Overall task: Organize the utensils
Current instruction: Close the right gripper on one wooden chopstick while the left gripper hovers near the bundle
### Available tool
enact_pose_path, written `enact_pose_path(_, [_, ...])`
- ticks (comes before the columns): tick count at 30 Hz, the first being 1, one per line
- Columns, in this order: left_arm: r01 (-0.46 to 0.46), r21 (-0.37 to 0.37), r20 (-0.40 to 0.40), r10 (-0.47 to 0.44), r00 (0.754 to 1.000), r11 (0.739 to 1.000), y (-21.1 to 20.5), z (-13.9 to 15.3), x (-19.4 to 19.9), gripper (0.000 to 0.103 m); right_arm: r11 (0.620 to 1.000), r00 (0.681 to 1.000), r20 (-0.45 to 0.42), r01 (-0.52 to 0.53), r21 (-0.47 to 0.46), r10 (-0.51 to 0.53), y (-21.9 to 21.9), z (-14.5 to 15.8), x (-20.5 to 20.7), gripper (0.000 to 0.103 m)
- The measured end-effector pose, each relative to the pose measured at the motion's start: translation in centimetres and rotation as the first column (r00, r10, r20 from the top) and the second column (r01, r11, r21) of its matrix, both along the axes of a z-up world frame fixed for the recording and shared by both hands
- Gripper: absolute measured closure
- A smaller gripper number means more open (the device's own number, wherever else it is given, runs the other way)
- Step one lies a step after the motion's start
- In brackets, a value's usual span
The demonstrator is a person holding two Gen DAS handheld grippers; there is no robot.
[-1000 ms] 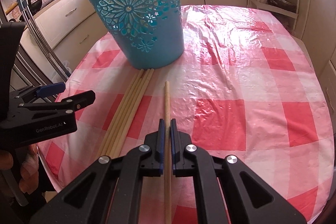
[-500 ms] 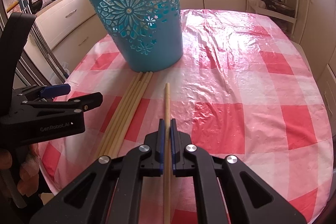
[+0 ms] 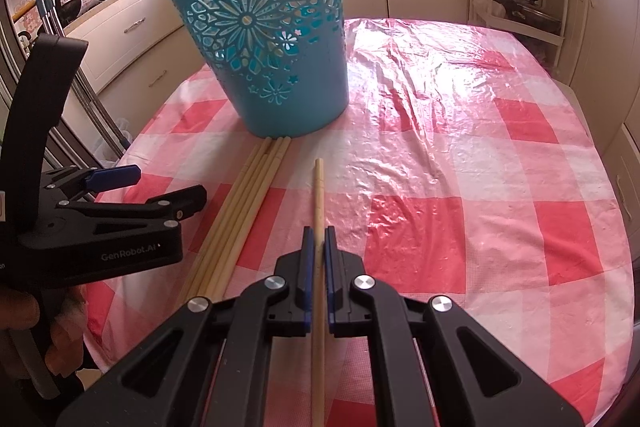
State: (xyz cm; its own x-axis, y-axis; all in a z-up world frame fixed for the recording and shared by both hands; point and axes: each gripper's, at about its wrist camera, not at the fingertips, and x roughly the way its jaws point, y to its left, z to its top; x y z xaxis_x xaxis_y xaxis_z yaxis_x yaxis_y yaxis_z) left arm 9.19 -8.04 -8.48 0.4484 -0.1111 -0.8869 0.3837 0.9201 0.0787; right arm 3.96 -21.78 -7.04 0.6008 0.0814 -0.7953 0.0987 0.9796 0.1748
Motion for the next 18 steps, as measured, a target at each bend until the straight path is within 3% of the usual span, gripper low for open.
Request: enact_pose_path(18, [-0.014,-0.076,-0.04,0.011,0.999,0.997,0.9,0.0,0.6,0.021,1.0,1.0,-0.001,-0.002,0.01,0.002,0.0,0.0,0.3,0.097])
